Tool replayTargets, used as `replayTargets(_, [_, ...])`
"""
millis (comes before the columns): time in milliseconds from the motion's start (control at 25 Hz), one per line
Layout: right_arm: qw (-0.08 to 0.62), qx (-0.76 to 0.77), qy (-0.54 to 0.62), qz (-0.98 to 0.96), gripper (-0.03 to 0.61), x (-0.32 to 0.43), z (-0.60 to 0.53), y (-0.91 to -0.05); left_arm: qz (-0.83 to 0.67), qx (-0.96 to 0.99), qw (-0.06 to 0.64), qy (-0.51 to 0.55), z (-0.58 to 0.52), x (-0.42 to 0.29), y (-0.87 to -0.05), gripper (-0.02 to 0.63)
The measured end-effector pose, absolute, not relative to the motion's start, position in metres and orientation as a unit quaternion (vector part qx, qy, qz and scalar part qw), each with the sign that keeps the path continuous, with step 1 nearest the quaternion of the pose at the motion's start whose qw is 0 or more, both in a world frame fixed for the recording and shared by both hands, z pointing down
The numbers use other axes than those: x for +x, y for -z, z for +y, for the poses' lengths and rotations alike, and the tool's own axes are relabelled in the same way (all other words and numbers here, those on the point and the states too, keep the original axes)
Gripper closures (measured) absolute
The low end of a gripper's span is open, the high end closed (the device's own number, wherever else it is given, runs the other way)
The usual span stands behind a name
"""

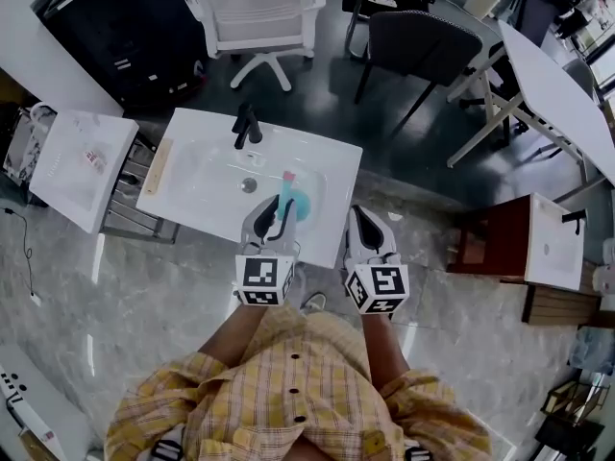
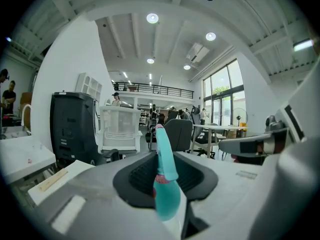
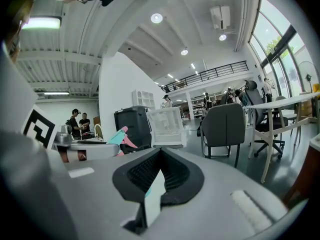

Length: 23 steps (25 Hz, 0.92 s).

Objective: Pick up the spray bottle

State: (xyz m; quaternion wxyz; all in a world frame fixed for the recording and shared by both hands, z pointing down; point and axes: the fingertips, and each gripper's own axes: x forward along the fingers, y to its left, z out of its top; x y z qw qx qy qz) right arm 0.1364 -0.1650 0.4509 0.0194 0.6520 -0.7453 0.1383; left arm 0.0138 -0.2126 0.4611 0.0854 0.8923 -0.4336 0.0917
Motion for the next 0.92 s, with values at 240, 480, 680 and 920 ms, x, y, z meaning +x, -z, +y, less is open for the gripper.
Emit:
replayTargets(240, [0.014, 0.664, -0.143, -0.734, 0.578, 0.140, -0.145, -0.445, -0.444, 0.888, 0.092, -0.073, -0.190, 0.002, -0.448, 0.523])
replayTargets(480, [0.013, 0.674, -0.138, -0.726, 0.578, 0.155, -0.132, -0.438, -0.430, 0.896, 0.075, -0.080, -0.175, 0.003, -0.442, 0.522])
replayTargets(680, [0.007, 0.677, -0.129, -0.725, 0.578, 0.153, -0.119, -0.429, -0.427, 0.899, 0.068, -0.075, -0.159, 0.005, -0.435, 0.523])
replayTargets(920, [0.008, 0.680, -0.127, -0.722, 0.578, 0.147, -0.112, -0.425, -0.425, 0.900, 0.066, -0.070, -0.156, -0.001, -0.428, 0.522])
